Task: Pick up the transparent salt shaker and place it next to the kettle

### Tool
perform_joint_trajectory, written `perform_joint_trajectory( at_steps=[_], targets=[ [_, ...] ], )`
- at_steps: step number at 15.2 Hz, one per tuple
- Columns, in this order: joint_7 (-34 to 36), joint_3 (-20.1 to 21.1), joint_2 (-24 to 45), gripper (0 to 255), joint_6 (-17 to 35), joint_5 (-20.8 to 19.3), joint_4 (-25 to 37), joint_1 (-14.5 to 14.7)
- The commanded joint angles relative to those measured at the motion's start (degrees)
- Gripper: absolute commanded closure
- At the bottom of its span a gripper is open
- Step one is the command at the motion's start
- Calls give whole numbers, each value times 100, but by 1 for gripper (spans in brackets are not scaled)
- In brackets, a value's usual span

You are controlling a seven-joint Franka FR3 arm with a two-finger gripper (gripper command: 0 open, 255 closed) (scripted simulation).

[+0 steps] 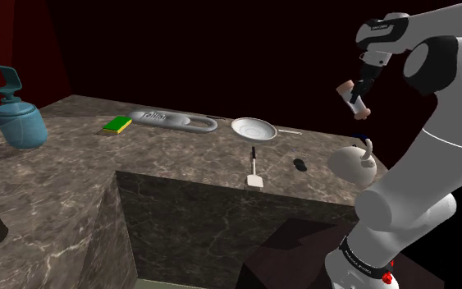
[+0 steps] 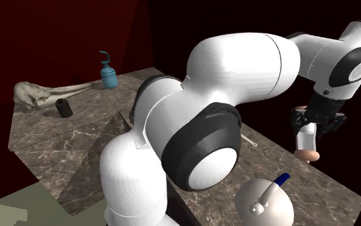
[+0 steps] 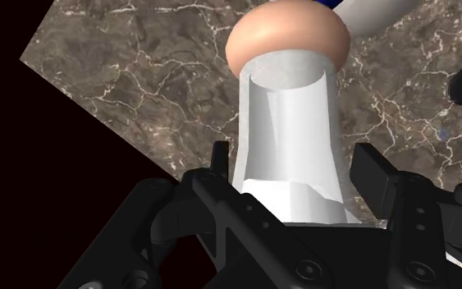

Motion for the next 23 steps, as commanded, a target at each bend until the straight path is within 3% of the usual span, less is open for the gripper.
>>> perform_joint_trajectory(
  at_steps=[1,7,11,23],
  targets=[
    [-356,-157,168,255,-55,100,201,-183],
    [-1329,-506,993,255,-299,605,1118,-838],
    [-1977,-637,1757,255,-615,1073,2058,-1494],
    [-1984,-607,1602,255,385,997,916,-1316]
  ],
)
